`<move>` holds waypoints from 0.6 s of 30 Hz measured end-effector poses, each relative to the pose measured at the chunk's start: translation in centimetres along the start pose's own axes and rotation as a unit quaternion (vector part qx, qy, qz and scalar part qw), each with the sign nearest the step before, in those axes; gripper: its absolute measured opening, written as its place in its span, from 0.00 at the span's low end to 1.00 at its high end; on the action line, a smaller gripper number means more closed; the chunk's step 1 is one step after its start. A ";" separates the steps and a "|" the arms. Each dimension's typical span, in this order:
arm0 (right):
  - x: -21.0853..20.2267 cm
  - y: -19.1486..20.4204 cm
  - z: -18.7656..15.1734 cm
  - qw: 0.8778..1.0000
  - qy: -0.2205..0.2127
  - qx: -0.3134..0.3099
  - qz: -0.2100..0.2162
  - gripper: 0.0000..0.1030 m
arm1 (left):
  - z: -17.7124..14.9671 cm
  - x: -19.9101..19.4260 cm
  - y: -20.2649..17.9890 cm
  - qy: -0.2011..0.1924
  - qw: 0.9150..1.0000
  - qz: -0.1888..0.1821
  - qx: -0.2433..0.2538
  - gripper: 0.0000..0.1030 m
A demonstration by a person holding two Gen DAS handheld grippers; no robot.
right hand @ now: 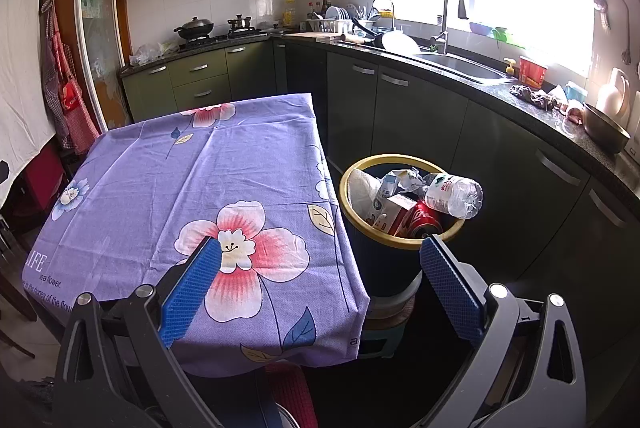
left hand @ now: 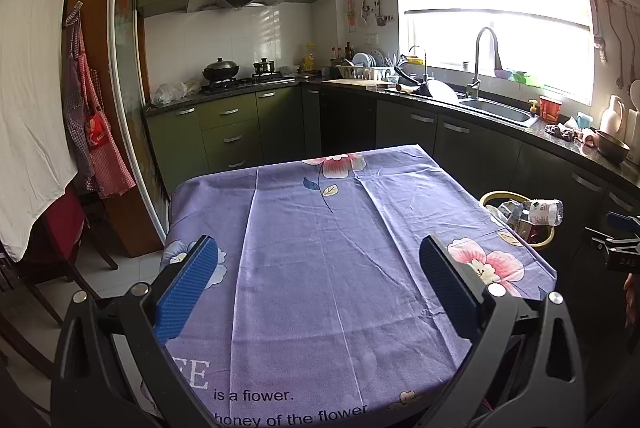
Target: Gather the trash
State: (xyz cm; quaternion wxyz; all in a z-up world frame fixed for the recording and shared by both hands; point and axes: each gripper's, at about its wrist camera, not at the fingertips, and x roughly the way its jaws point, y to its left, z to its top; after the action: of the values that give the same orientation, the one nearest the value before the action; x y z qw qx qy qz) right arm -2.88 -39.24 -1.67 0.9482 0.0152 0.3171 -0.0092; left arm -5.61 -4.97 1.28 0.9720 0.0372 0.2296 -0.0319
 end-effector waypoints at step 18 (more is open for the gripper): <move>0.1 0.0 -0.1 1.000 0.001 -0.001 0.001 0.95 | 0.0 0.2 -0.1 0.003 1.000 -0.009 0.004 0.93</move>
State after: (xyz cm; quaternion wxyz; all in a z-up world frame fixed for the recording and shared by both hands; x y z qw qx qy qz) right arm -2.87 -39.27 -1.77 0.9480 0.0148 0.3177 -0.0083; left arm -5.39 -5.13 1.20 0.9708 0.0393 0.2328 -0.0416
